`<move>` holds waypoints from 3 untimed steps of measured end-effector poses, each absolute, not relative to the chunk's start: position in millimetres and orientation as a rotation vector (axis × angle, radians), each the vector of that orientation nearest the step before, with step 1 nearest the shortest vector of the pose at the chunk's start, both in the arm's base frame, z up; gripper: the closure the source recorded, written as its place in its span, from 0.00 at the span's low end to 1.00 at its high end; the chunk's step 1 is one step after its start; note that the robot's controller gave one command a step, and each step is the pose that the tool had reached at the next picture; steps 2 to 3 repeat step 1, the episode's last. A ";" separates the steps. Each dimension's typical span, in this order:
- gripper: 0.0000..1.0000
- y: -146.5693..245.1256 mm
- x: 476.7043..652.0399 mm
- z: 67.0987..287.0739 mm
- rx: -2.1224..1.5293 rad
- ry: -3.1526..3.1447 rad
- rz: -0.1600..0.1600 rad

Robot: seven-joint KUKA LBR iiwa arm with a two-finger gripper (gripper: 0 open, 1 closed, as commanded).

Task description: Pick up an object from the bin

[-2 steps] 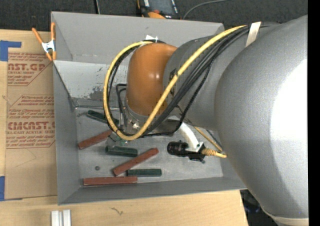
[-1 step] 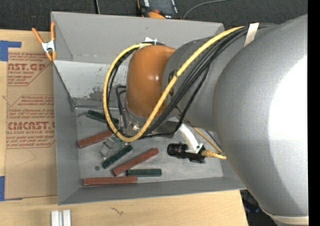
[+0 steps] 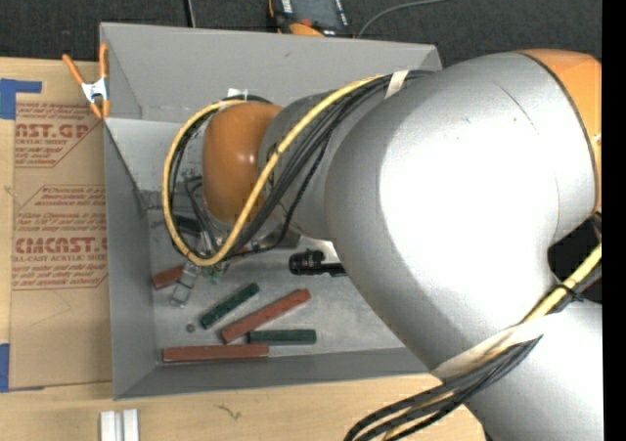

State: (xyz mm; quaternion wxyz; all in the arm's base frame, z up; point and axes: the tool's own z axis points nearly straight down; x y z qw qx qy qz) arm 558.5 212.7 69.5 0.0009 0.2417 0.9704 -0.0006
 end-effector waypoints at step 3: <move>1.00 213.5 559.8 73.0 0.760 3.042 0.004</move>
Offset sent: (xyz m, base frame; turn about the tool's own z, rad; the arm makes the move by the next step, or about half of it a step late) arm 0.0000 0.0000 0.0000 0.0000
